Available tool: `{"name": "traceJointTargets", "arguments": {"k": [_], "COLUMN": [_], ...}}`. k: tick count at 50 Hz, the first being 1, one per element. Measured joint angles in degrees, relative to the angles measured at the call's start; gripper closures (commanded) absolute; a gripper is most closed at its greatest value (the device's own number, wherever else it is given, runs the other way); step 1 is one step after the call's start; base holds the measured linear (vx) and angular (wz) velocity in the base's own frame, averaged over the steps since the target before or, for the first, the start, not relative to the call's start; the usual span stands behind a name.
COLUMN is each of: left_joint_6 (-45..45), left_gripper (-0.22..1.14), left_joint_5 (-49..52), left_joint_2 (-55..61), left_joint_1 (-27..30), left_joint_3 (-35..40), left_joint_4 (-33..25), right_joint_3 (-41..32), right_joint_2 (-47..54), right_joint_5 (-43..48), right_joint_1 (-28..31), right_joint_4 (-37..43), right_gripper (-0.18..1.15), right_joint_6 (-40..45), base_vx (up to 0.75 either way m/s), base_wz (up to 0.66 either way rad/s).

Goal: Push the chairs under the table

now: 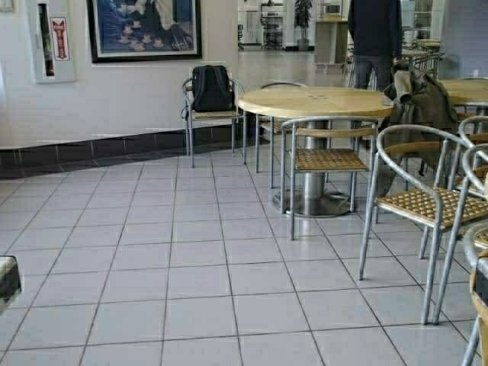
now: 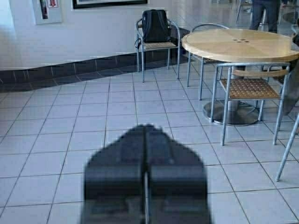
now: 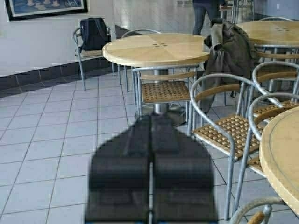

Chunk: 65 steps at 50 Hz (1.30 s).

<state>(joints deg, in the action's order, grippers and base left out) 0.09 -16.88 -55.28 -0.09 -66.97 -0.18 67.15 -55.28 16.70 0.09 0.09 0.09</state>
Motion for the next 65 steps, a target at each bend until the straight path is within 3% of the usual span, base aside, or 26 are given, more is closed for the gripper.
{"name": "traceJointTargets", "arguments": {"k": [5, 65], "left_joint_6": [-0.3, 0.1], "left_gripper": [0.87, 0.89], "left_joint_5": [1.8, 2.5], "left_joint_2": [-0.2, -0.4], "left_joint_1": [-0.1, -0.4], "left_joint_3": [0.0, -0.4], "left_joint_4": [0.0, 0.0], "right_joint_3": [0.5, 1.1], "right_joint_2": [-0.3, -3.9], "right_joint_5": [-0.4, -1.5], "right_joint_1": [0.0, 0.0], "right_joint_4": [0.0, -0.1], "right_gripper": [0.92, 0.92], "right_joint_6": [1.1, 1.2], "base_vx": [0.00, 0.13], "base_wz": [0.00, 0.09]}}
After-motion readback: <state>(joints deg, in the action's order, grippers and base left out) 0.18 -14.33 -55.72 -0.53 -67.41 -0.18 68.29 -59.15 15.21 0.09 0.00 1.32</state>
